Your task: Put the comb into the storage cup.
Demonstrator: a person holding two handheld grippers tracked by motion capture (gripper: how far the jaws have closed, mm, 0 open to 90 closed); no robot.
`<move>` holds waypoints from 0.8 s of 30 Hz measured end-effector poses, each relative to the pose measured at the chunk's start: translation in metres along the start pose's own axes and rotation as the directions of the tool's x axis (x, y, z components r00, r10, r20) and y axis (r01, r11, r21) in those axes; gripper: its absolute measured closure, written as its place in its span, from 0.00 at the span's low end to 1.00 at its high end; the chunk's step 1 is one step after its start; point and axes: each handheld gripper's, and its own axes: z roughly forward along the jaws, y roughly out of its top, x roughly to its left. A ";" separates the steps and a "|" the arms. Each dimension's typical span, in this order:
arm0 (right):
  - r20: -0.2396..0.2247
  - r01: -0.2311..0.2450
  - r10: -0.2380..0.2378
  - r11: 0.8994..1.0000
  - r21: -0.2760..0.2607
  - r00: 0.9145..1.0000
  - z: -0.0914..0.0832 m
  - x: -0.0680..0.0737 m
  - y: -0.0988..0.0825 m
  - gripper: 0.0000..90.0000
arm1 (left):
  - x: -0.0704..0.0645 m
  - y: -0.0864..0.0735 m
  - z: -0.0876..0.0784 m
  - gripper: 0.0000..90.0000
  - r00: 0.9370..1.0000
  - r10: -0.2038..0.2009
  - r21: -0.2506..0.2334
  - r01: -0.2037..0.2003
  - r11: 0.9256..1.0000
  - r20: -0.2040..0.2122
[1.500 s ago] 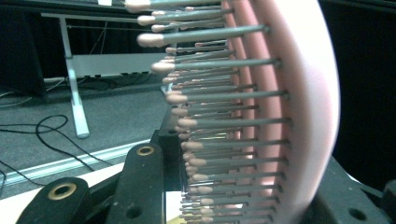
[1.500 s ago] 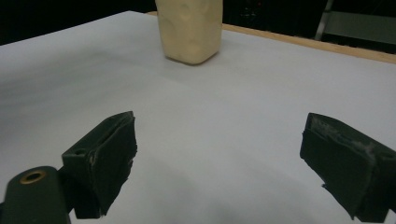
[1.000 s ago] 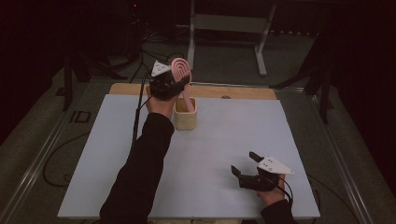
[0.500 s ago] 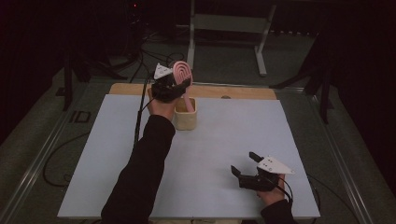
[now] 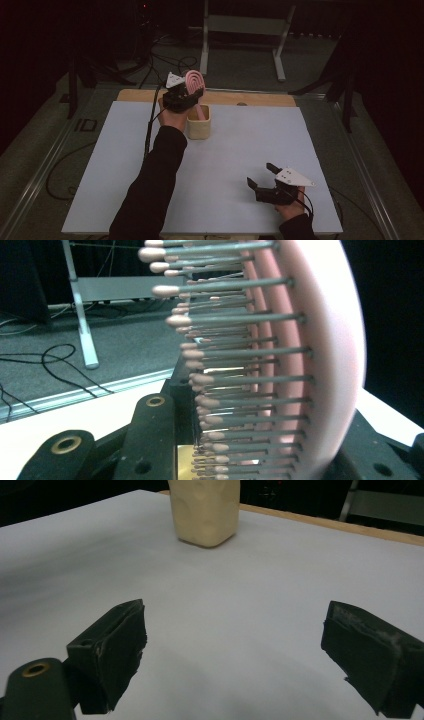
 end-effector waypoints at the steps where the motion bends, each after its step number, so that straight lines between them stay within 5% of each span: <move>1: 0.000 0.000 0.000 1.000 0.000 1.000 0.000 0.000 0.000 0.12 | 0.000 0.000 0.000 0.69 1.000 0.000 0.000 0.000 1.000 0.000; 24: -0.006 -0.001 0.001 1.000 0.008 1.000 0.001 0.000 0.000 0.12 | -0.007 -0.016 0.014 0.69 1.000 0.018 0.043 -0.018 0.999 0.002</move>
